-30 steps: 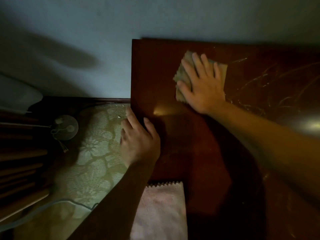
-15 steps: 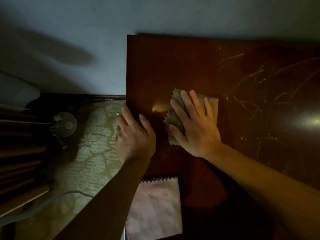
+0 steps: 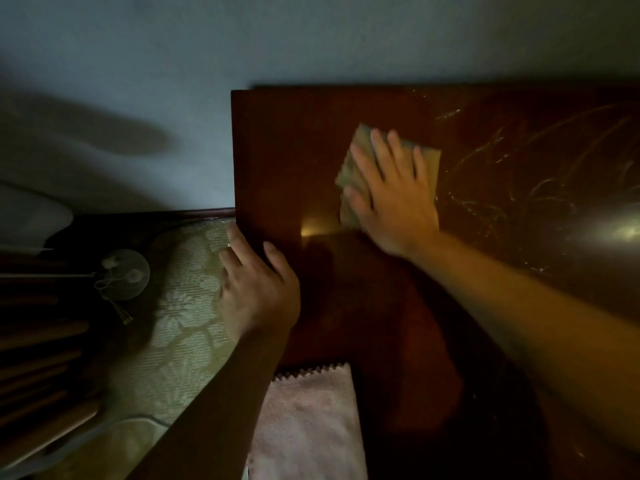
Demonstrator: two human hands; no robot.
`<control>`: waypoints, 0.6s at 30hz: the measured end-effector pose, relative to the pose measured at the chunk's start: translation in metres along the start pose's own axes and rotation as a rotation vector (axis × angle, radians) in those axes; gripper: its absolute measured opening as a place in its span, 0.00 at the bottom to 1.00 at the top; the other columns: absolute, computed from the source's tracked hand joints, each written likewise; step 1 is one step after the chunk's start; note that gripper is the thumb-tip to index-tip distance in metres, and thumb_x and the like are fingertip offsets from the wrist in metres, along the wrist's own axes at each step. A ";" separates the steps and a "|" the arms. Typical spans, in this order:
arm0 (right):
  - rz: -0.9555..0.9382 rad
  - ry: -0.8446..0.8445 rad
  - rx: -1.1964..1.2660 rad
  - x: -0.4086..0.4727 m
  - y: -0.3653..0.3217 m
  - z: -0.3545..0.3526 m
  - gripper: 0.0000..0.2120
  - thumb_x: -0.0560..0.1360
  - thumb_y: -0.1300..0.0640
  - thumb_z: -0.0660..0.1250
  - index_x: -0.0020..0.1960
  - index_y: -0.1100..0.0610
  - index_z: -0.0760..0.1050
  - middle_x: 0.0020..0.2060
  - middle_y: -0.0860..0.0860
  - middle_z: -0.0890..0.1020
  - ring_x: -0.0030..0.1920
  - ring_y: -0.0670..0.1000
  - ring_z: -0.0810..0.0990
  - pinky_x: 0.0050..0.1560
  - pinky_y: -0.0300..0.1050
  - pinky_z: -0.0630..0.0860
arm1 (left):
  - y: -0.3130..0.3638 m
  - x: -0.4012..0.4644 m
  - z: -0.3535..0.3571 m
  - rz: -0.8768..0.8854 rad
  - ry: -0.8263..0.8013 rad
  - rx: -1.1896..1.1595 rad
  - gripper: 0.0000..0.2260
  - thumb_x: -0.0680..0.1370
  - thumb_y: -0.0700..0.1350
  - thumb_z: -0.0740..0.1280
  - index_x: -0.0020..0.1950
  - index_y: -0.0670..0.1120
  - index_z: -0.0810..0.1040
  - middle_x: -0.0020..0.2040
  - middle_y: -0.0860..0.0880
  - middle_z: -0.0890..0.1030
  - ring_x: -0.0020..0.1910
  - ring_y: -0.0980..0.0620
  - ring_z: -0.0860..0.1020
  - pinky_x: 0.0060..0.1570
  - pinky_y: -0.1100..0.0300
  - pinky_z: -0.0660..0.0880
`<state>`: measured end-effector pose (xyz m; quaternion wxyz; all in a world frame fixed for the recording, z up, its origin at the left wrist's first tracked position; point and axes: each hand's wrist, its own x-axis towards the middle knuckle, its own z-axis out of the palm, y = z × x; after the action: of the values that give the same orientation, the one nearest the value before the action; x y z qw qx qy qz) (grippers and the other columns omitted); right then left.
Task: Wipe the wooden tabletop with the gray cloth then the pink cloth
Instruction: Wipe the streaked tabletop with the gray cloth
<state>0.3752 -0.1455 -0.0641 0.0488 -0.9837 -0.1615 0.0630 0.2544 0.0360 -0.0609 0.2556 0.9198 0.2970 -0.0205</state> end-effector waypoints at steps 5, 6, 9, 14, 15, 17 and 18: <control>-0.068 -0.061 -0.003 -0.047 -0.004 0.004 0.34 0.82 0.34 0.47 0.83 0.48 0.53 0.84 0.54 0.51 0.83 0.57 0.46 0.81 0.63 0.44 | 0.001 0.000 0.001 0.004 0.016 0.014 0.29 0.82 0.57 0.48 0.80 0.44 0.54 0.71 0.37 0.70 0.61 0.34 0.77 0.49 0.42 0.77; -0.084 -0.078 -0.018 -0.036 0.003 0.002 0.34 0.82 0.33 0.46 0.83 0.47 0.51 0.84 0.53 0.50 0.83 0.56 0.45 0.81 0.63 0.43 | 0.001 0.000 0.001 0.007 0.016 0.013 0.29 0.82 0.58 0.48 0.80 0.44 0.54 0.71 0.37 0.70 0.61 0.33 0.77 0.49 0.42 0.77; -0.021 -0.048 -0.005 0.019 0.032 -0.007 0.33 0.82 0.33 0.46 0.84 0.46 0.50 0.84 0.51 0.49 0.83 0.56 0.44 0.80 0.62 0.42 | 0.000 0.000 0.002 0.001 0.025 0.012 0.29 0.82 0.59 0.47 0.80 0.47 0.53 0.71 0.38 0.69 0.61 0.33 0.77 0.50 0.42 0.76; 0.043 -0.060 -0.014 0.077 0.051 -0.020 0.32 0.84 0.35 0.46 0.84 0.45 0.47 0.84 0.50 0.46 0.83 0.54 0.42 0.80 0.60 0.38 | -0.002 0.001 0.003 -0.029 0.033 0.039 0.27 0.84 0.57 0.51 0.81 0.47 0.53 0.71 0.37 0.69 0.61 0.32 0.76 0.53 0.40 0.74; 0.051 -0.055 -0.007 0.071 0.047 -0.018 0.32 0.84 0.36 0.46 0.84 0.46 0.47 0.84 0.51 0.46 0.83 0.55 0.42 0.80 0.60 0.38 | -0.002 0.001 0.003 -0.026 0.026 0.037 0.27 0.84 0.56 0.51 0.81 0.47 0.53 0.72 0.37 0.69 0.62 0.31 0.75 0.54 0.39 0.74; 0.043 -0.035 0.008 0.041 0.037 -0.011 0.32 0.84 0.36 0.45 0.84 0.47 0.48 0.84 0.52 0.47 0.83 0.56 0.42 0.80 0.61 0.39 | -0.002 0.001 0.003 -0.015 0.023 0.020 0.27 0.85 0.55 0.52 0.81 0.46 0.53 0.72 0.37 0.68 0.64 0.31 0.74 0.56 0.38 0.73; 0.016 -0.030 0.016 0.019 0.031 -0.008 0.32 0.84 0.36 0.45 0.84 0.48 0.48 0.84 0.53 0.47 0.83 0.57 0.43 0.81 0.62 0.40 | -0.002 0.002 0.004 -0.016 0.030 0.013 0.26 0.85 0.55 0.52 0.81 0.46 0.53 0.72 0.37 0.68 0.64 0.31 0.73 0.56 0.38 0.73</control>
<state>0.4032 -0.1689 -0.0621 0.0538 -0.9834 -0.1538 0.0793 0.2551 0.0365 -0.0653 0.2449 0.9192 0.3082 -0.0107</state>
